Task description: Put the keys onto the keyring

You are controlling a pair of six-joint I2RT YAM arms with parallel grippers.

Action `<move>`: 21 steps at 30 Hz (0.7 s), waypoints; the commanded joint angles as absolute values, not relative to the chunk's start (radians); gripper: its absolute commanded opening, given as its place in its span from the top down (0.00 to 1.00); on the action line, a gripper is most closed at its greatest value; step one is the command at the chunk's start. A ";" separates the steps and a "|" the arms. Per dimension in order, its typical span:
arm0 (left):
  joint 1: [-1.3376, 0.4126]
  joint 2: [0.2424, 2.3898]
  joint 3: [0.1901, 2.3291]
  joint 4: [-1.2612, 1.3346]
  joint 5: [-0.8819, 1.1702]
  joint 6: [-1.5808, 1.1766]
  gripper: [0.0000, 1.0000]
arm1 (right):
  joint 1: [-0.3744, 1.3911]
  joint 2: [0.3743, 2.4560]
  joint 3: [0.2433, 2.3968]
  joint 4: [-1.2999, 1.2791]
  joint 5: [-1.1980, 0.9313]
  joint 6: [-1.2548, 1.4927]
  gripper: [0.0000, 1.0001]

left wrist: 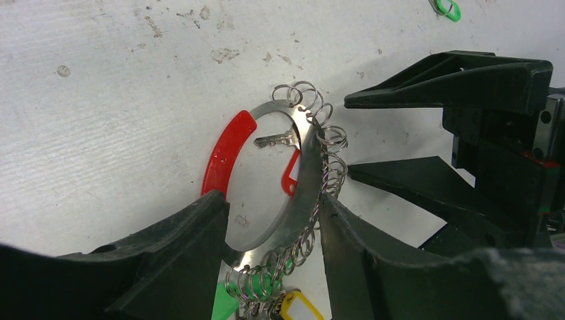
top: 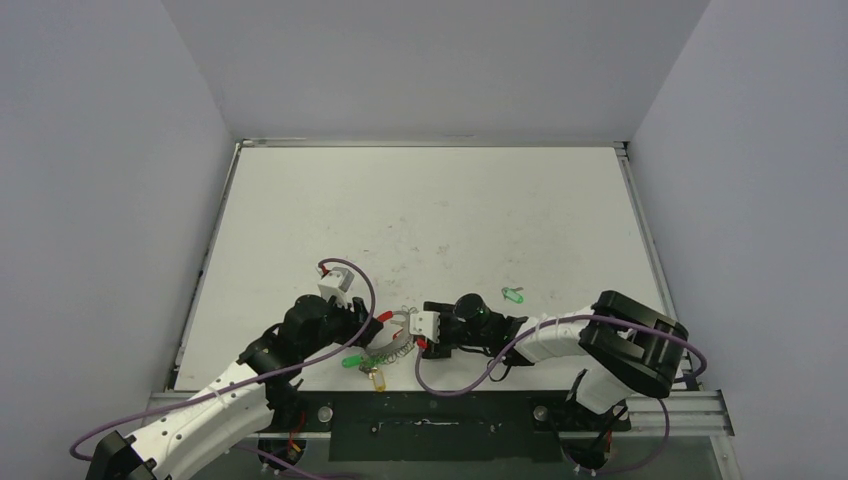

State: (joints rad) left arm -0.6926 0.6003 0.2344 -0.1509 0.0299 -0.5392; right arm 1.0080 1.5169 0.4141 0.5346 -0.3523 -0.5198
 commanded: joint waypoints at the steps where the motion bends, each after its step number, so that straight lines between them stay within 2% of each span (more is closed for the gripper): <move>1: -0.693 0.591 0.247 -0.127 0.018 -0.540 0.50 | 1.008 1.575 0.444 0.592 -0.305 -0.586 0.44; 4: -0.693 0.591 0.246 -0.124 0.019 -0.540 0.50 | 1.008 1.595 0.471 0.559 -0.332 -0.624 0.57; 6: -0.693 0.591 0.245 -0.121 0.019 -0.540 0.50 | 1.008 1.608 0.493 0.512 -0.356 -0.650 0.72; 8: -0.693 0.592 0.246 -0.120 0.019 -0.539 0.50 | 1.008 1.612 0.510 0.472 -0.372 -0.670 0.92; 9: -0.693 0.592 0.245 -0.117 0.018 -0.536 0.50 | 1.008 1.610 0.516 0.455 -0.377 -0.676 0.96; 13: -0.693 0.593 0.246 -0.103 0.033 -0.507 0.50 | 1.008 1.586 0.510 0.431 -0.393 -0.684 1.00; 21: -0.695 0.593 0.235 0.016 0.131 -0.373 0.50 | 1.008 1.504 0.520 0.320 -0.463 -0.667 1.00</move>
